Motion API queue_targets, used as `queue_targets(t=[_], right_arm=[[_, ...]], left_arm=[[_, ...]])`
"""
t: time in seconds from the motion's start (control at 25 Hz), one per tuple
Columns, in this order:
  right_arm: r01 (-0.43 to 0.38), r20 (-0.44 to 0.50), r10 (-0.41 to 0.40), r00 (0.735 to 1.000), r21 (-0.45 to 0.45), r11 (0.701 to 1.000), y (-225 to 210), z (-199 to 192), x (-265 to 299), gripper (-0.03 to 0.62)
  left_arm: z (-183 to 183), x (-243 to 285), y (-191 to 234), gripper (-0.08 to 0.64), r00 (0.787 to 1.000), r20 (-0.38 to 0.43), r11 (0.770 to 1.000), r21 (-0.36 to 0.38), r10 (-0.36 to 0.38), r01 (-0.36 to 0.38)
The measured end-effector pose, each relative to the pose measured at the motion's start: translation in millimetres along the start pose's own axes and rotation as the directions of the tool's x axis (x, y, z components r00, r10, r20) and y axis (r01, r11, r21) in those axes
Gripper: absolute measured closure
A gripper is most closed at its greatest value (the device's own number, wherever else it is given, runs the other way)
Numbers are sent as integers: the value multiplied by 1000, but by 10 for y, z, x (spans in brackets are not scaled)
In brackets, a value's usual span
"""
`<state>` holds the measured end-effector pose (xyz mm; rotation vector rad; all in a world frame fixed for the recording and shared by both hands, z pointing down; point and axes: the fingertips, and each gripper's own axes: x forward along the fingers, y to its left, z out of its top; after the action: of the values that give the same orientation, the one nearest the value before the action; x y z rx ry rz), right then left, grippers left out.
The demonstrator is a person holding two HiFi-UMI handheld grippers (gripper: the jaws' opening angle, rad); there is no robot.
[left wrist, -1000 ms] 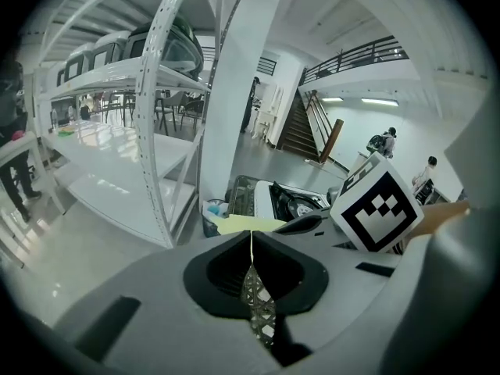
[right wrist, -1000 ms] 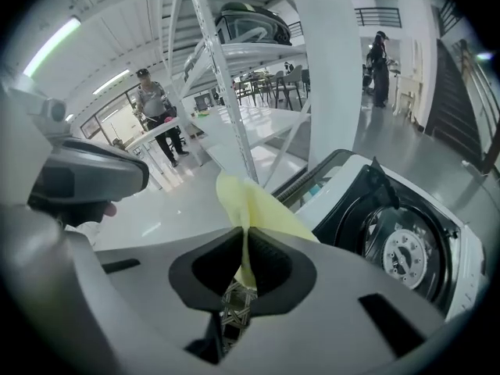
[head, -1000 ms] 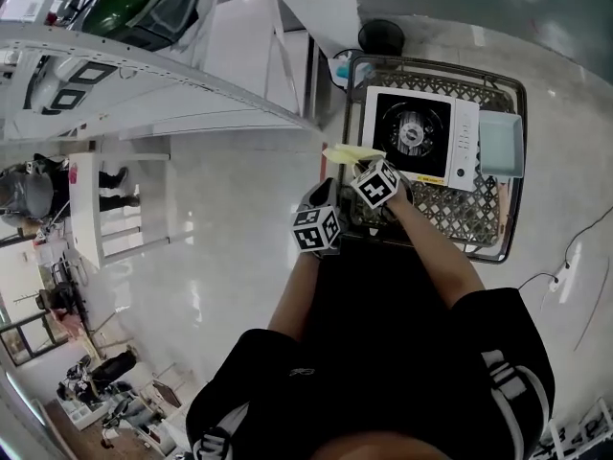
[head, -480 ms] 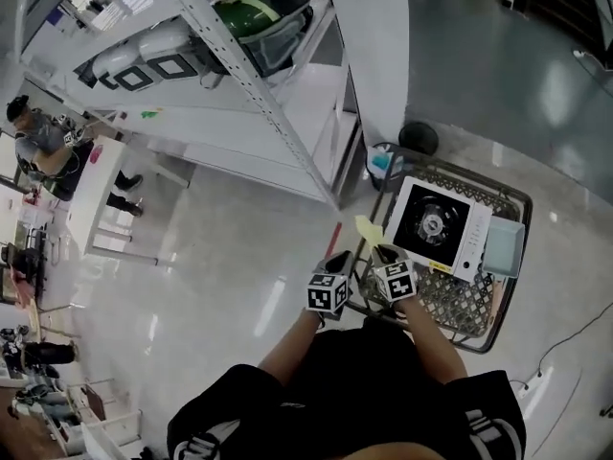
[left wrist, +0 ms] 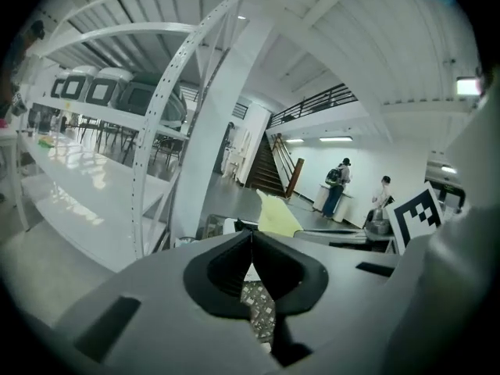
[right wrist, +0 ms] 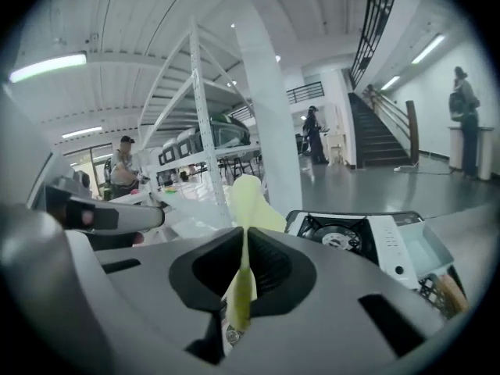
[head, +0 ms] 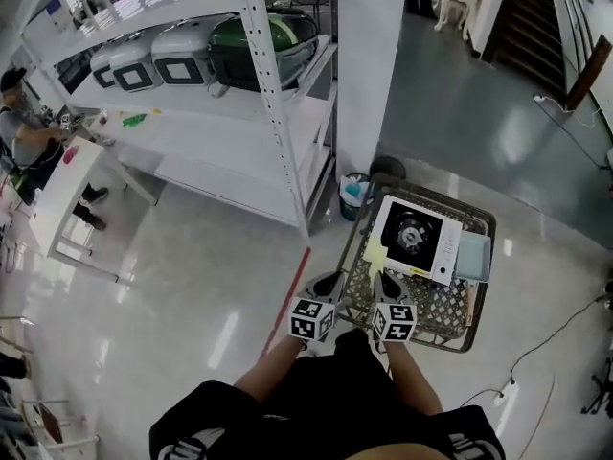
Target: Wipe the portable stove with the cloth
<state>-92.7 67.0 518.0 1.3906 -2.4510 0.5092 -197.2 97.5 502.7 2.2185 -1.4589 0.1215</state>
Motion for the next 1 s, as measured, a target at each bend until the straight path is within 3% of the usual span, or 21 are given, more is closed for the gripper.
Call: queue_targets(t=[0.24, 0.56, 0.72, 0.88, 1.0], right_arm=[[165, 131, -167, 977, 26, 986, 111, 106, -966, 573], [347, 204, -355, 912, 72, 935, -39, 120, -2010, 573], [398, 218, -398, 891, 47, 916, -148, 202, -2262, 574], [378, 219, -384, 897, 67, 923, -219, 324, -2429, 574], [390, 247, -386, 889, 34, 920, -258, 439, -2569, 574]], left_arm=[[-135, -387, -460, 538, 993, 28, 991, 66, -118, 116], [-63, -672, -1166, 538, 962, 52, 952, 167, -267, 255], [6, -613, -1434, 538, 949, 42, 932, 206, -313, 298], [111, -620, -1747, 538, 939, 44, 916, 241, -341, 322], [146, -617, -1965, 538, 930, 56, 907, 251, -364, 340]])
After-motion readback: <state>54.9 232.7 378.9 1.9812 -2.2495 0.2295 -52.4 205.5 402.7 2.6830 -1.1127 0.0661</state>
